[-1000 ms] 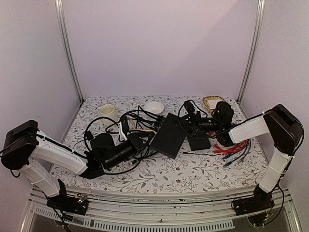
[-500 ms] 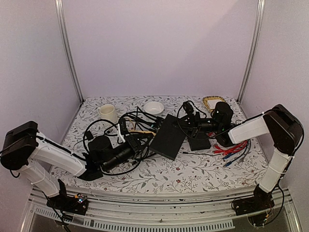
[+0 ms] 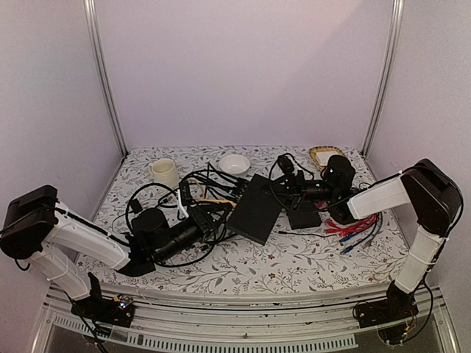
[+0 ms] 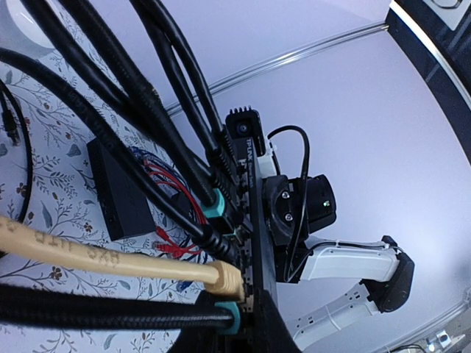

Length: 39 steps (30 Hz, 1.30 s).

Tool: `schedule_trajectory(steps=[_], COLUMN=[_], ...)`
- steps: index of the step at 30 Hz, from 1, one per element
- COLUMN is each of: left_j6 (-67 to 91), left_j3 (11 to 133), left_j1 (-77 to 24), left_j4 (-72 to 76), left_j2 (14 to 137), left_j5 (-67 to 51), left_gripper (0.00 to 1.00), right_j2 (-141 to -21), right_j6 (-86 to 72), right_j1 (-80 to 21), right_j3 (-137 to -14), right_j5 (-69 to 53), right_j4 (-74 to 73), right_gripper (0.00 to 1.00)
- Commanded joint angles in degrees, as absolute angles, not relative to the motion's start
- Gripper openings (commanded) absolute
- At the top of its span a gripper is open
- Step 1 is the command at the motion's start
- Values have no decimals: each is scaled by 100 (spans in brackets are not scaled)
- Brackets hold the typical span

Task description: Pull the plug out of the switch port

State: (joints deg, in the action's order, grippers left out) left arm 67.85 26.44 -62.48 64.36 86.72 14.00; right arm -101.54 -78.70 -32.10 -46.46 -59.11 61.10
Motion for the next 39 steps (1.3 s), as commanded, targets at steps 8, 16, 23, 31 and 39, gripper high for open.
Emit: schedule_trajectory(steps=[8, 16, 23, 31, 39], left_j6=[6685, 6890, 6936, 6925, 6784], left_j3=[2249, 2011, 1931, 1813, 1735], left_j1=[-6076, -6077, -6086, -6088, -6083], left_j4=[6072, 6334, 6430, 6360, 6123], left_j2=[8287, 8279, 8269, 8158, 7919], left_j5=[2668, 2868, 3001, 3182, 3375], left_gripper=[0, 0, 0, 0, 0], right_j2=[-9980, -9941, -9944, -9999, -10093], right_j6=[-8091, -8095, -8138, -8215, -8383], right_j1=[-2800, -2739, -2716, -2623, -2490], right_j3=[-4824, -4810, -4823, -4825, -4888], right_j5=[-6008, -6020, -6021, -6056, -6089], right_j4=[6824, 6802, 6815, 6877, 7005], right_gripper=[2, 2, 1, 1, 2])
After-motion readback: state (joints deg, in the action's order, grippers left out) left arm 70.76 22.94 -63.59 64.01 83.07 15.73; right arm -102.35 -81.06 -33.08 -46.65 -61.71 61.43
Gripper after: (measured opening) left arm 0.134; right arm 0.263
